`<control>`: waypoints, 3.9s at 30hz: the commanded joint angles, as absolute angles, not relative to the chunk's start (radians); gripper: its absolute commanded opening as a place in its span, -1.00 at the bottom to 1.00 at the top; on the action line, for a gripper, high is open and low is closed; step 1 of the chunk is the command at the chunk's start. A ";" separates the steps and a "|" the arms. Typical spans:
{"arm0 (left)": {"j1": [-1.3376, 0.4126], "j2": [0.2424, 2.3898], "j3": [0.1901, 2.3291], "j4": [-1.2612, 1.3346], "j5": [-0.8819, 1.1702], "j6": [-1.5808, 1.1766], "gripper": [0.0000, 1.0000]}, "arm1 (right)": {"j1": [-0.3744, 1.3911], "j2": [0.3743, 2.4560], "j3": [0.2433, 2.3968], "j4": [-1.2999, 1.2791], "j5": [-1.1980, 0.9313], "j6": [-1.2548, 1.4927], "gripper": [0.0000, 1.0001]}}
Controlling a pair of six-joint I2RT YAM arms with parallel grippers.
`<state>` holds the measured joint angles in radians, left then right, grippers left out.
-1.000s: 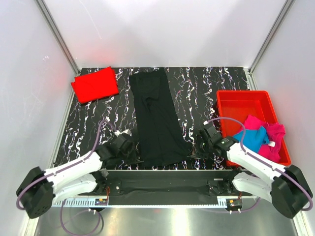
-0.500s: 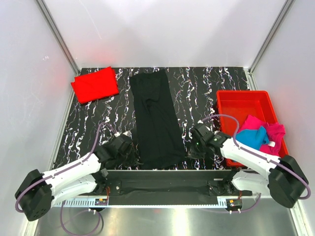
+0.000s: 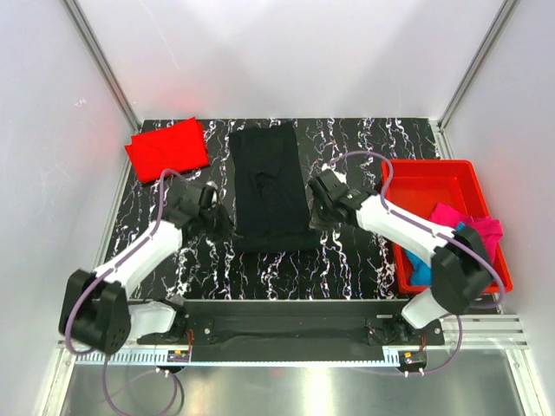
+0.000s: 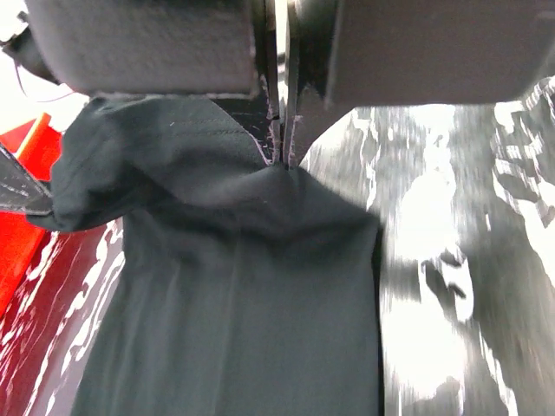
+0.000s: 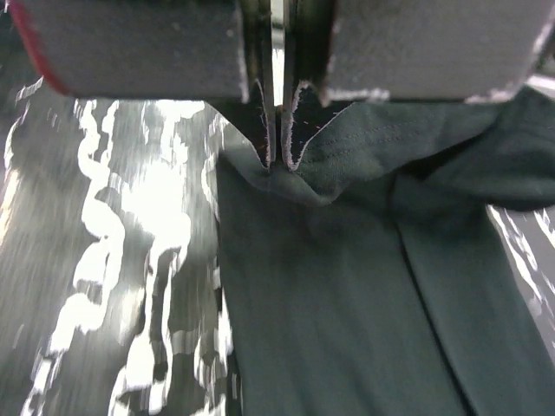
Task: Fold and stack the t-shirts
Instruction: Fold the tshirt
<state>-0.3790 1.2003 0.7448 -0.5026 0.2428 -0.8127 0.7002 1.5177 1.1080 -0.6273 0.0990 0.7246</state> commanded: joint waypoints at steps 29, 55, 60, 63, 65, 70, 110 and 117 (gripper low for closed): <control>-0.075 1.979 1.548 -0.540 0.489 -0.586 -1.00 | 0.442 2.238 2.062 -0.732 -0.067 0.419 -1.00; -0.006 2.126 1.670 -0.379 0.532 -0.646 -0.31 | 0.379 2.430 2.263 -0.693 -0.188 0.440 -0.54; 0.021 2.091 1.667 -0.291 0.519 -0.692 -0.08 | 0.356 2.408 2.273 -0.637 -0.196 0.463 -0.21; 0.012 2.050 1.645 -0.347 0.456 -0.640 -0.07 | 0.351 2.373 2.234 -0.635 -0.198 0.448 -0.16; 0.006 2.025 1.620 -0.379 0.434 -0.589 -0.07 | 0.351 2.350 2.174 -0.623 -0.209 0.427 -0.16; -0.018 1.896 1.453 -0.380 0.350 -0.557 -0.07 | 0.351 2.272 2.034 -0.607 -0.224 0.387 -0.30; -0.060 2.097 1.671 -0.378 0.257 -0.643 -0.57 | 0.348 2.338 2.045 -0.503 -0.267 0.379 -0.38; -0.060 2.077 1.585 -0.279 0.439 -0.534 -0.18 | 0.334 2.352 2.042 -0.518 -0.374 0.319 -0.24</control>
<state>-0.0509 2.1571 1.6005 -0.3771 0.3370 -0.6003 0.3435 2.3985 2.0357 -0.5217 -0.3122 0.3698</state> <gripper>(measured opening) 0.388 0.373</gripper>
